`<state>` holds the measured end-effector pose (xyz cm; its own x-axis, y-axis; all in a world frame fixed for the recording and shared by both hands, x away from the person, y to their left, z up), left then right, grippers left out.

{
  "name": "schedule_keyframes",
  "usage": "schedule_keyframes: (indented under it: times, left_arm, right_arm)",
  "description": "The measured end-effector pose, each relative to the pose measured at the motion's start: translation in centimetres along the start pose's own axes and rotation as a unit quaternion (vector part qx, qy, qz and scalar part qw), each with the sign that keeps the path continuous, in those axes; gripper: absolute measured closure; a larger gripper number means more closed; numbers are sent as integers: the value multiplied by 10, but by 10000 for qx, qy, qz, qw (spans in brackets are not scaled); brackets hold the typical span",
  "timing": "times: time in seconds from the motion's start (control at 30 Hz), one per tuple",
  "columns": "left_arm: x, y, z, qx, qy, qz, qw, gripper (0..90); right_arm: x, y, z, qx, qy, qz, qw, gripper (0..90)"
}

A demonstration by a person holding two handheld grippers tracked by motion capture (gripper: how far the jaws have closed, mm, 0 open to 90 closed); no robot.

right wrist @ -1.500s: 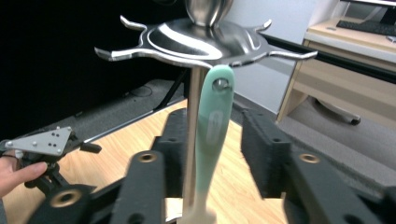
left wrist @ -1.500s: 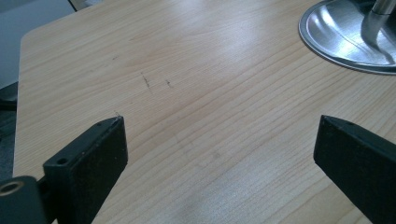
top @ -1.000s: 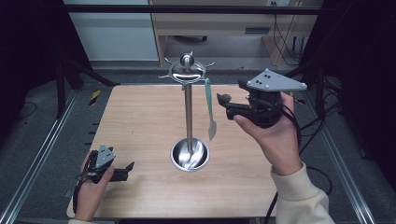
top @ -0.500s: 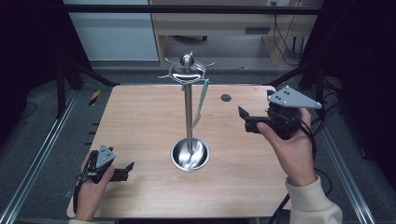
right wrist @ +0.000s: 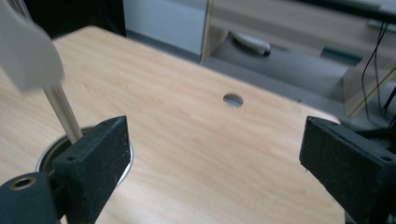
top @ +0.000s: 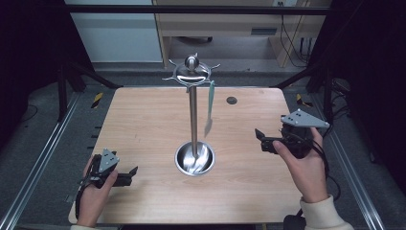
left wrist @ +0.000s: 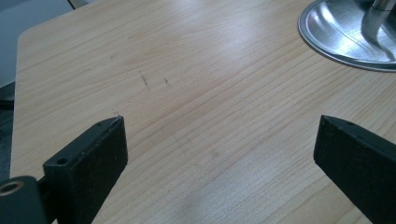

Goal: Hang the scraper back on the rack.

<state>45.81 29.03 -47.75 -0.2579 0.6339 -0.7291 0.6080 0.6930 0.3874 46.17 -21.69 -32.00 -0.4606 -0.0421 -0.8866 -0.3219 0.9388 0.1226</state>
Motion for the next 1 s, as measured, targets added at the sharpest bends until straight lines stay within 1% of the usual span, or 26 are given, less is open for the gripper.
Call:
schedule_keyframes:
  times: [0.03,0.07,0.13,0.17,0.2,0.27,0.3,0.37,0.43,0.47,0.5,0.6,0.63,0.8,0.83,1.0]
  left_arm:
    - [0,0,0,1,1,3,10000,27]
    - [0,0,0,3,3,5,10000,27]
    - [0,0,0,13,10,10,10000,27]
    - [0,0,0,13,8,11,10000,27]
    - [0,0,0,9,6,9,10000,27]
    - [0,0,0,15,6,8,10000,27]
    - [0,0,0,16,7,10,10000,27]
    - [0,0,0,21,9,11,10000,27]
    - [0,-1,0,26,14,20,10000,27]
    - [0,-1,0,28,18,25,10000,27]
    - [0,-1,0,29,17,26,10000,27]
    - [0,-1,0,30,19,24,10000,27]
    - [0,-1,0,29,17,24,10000,27]
    - [0,-1,1,36,21,36,10000,27]
    - [0,-1,1,35,16,33,10000,27]
    - [0,-1,1,35,13,29,10000,27]
  right_arm:
    - [5,-1,3,42,137,-11,9999,97]
    - [5,-1,3,42,137,-11,9999,97]
    - [12,-3,8,59,282,15,9996,99]
    - [12,-3,8,59,282,15,9996,99]
    - [17,-4,12,84,383,30,9992,102]
    - [21,-4,16,94,477,26,9988,103]
    - [21,-4,16,94,477,26,9988,103]
    - [25,-4,19,104,561,18,9984,104]
    - [29,-3,23,130,641,62,9978,106]
    - [33,-3,27,118,739,52,9972,107]
    - [33,-3,27,118,739,52,9972,107]
    - [38,-3,33,109,831,65,9965,107]
    - [42,-3,37,94,874,108,9961,107]
    - [49,-4,46,79,960,122,9953,107]
    - [52,-4,49,103,1019,164,9946,107]
    - [56,-5,57,106,1069,197,9940,106]
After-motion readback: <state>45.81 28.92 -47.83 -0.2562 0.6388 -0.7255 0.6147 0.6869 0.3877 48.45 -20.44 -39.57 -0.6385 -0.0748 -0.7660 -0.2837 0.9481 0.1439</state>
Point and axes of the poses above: each handheld gripper's, and its own axes: z roughly forward along the jaws, x roughly out of its underside, y roughly to its left, the point moved 2 cm from there along z, roughly forward along the jaws, and after that the axes turned 15 degrees about z, right-handed, at the moved point
